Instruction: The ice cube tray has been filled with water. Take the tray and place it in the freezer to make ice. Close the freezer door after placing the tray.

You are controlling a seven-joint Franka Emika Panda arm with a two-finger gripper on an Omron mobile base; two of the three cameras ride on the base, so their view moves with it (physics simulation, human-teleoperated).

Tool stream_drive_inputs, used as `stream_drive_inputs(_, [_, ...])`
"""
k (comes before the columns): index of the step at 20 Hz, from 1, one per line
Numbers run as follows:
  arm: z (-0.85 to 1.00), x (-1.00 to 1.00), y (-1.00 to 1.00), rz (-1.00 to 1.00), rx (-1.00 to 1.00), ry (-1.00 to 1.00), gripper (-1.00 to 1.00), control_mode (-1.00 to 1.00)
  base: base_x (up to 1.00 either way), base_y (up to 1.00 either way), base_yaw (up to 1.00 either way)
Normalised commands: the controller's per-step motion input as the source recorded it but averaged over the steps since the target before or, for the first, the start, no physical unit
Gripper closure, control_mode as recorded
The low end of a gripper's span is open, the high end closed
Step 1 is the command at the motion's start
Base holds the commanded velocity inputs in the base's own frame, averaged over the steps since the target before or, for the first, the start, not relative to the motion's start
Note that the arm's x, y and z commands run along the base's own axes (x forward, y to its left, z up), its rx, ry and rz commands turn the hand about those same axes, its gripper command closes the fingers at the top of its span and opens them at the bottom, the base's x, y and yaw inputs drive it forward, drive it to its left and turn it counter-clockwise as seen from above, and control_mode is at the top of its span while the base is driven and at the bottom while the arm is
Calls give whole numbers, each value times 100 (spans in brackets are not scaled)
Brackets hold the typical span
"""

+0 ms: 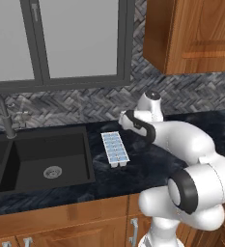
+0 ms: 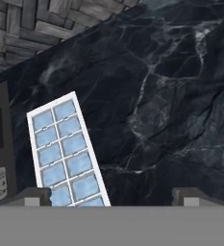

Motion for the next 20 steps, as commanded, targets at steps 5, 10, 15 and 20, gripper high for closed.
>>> stream_drive_inputs(5, [-14, 36, 5, -6, 0, 0, -100, -100, 0, 0, 0])
stream_drive_inputs(10, [-18, 34, 6, -5, 0, 0, -100, -100, 0, 0, 0])
stream_drive_inputs(15, [-20, 34, 7, -4, 0, 0, -100, -100, 0, 0, 0])
stream_drive_inputs(20, [-25, 38, 5, -3, 0, 0, -100, -100, 0, 0, 0])
